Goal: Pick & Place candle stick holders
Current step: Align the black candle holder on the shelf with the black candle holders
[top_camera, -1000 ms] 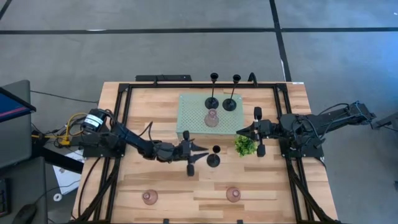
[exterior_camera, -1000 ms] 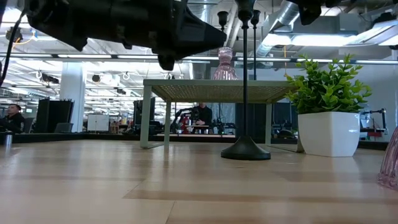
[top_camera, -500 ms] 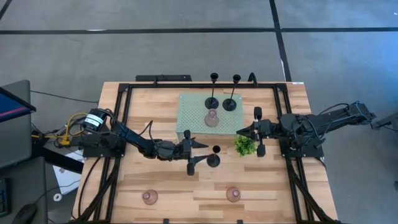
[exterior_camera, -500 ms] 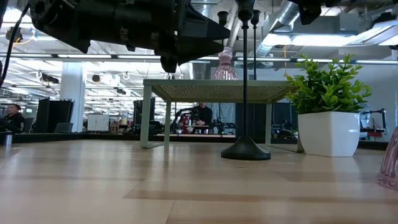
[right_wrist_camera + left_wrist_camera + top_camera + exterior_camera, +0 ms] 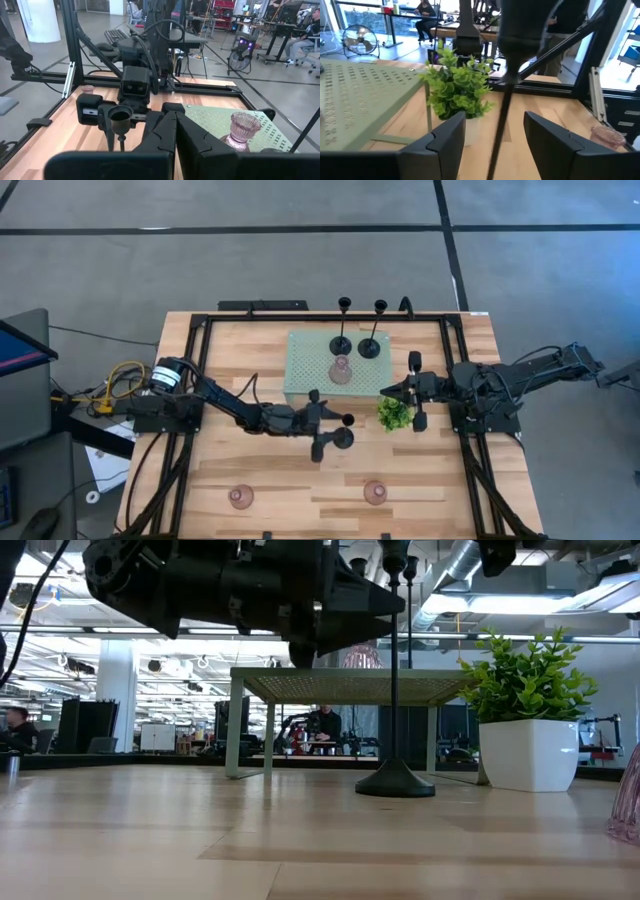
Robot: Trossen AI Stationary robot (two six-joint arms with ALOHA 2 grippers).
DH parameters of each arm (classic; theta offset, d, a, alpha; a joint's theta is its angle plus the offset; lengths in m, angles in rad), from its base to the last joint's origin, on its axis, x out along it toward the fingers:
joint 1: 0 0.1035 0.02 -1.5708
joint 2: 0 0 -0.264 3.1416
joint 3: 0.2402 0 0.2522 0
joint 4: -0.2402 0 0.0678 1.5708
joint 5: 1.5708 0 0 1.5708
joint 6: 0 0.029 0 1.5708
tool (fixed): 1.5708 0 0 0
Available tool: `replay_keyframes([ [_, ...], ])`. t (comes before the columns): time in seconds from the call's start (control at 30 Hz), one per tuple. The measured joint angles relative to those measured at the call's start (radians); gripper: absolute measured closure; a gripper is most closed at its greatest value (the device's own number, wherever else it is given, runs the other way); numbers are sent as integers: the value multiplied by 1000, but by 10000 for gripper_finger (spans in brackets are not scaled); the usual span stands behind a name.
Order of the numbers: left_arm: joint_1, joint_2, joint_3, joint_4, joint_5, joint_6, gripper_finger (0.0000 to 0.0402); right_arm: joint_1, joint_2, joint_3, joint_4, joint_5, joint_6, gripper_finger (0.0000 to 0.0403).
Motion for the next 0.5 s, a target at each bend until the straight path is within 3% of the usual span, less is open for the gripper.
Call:
replay_keyframes([
  [0.5,0,0,17,-2,60,3,263,0,0,0,6,0,-2,403],
])
